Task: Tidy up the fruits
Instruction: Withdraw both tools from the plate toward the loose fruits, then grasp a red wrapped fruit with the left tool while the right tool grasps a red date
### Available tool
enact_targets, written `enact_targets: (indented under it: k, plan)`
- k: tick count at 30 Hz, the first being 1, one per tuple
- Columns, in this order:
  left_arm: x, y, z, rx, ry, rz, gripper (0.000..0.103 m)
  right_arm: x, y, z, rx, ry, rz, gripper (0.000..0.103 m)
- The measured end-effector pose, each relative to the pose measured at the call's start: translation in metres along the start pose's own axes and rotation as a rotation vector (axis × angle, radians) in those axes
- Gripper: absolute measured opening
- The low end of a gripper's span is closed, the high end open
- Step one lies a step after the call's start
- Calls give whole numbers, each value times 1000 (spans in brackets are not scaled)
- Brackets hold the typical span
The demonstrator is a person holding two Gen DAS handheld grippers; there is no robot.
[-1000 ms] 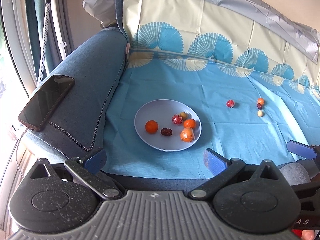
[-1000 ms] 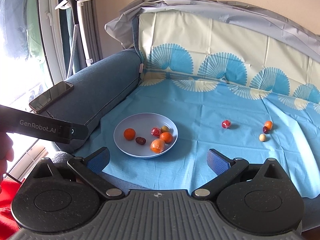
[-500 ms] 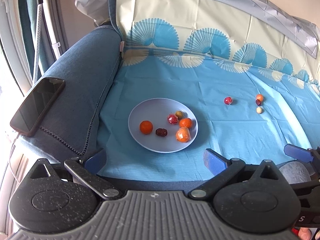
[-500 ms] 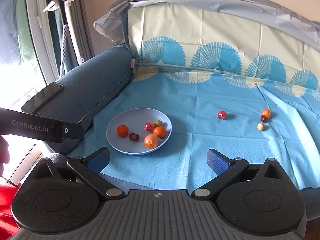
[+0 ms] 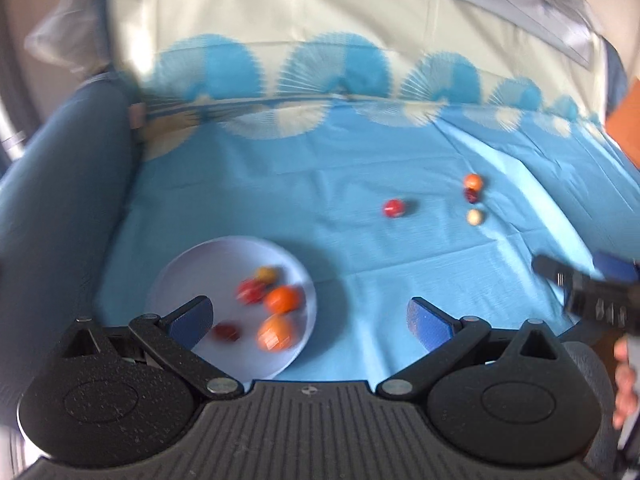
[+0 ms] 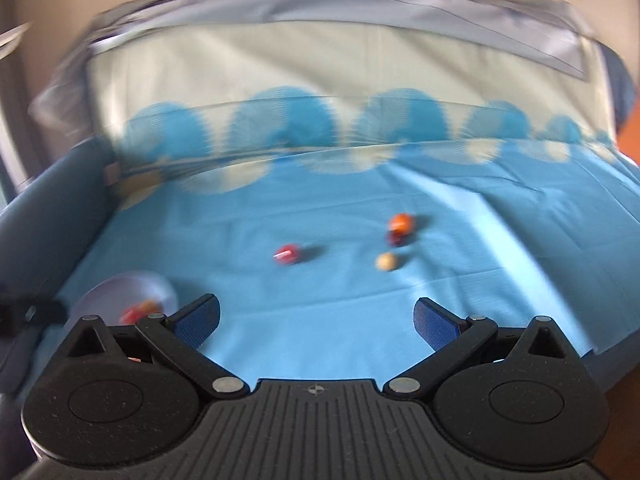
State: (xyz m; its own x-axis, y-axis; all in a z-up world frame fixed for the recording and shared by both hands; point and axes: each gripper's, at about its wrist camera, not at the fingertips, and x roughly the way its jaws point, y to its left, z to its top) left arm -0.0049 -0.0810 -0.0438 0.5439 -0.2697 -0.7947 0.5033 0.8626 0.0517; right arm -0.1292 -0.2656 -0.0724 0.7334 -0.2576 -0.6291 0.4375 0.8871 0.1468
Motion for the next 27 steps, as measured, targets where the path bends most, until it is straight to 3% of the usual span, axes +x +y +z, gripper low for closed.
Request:
enact_targets:
  k: [5, 13, 17, 22, 23, 24, 25, 26, 27]
  plan:
    - [88, -40, 42, 103, 19, -64, 103, 82, -48, 27, 83, 9, -109, 102]
    - [233, -83, 79, 211, 101, -67, 103, 233, -84, 51, 163, 124, -124, 102]
    - [269, -93, 87, 222, 116, -91, 103, 284, -82, 52, 114, 168, -134, 102]
    - [296, -101, 90, 247, 165, -111, 103, 320, -79, 43, 49, 206, -144, 97]
    - [296, -102, 90, 242, 154, -109, 96, 318, -75, 42, 6, 191, -151, 91]
    - [291, -101, 88, 232, 120, -110, 86, 315, -73, 41, -22, 177, -125, 72]
    - [286, -99, 88, 221, 92, -126, 62, 311, -71, 41, -27, 162, -96, 56]
    - [284, -98, 88, 216, 97, -157, 36, 307, -69, 41, -31, 153, -107, 21]
    - [284, -99, 89, 212, 118, -178, 32, 306, -70, 40, -33, 165, -122, 20]
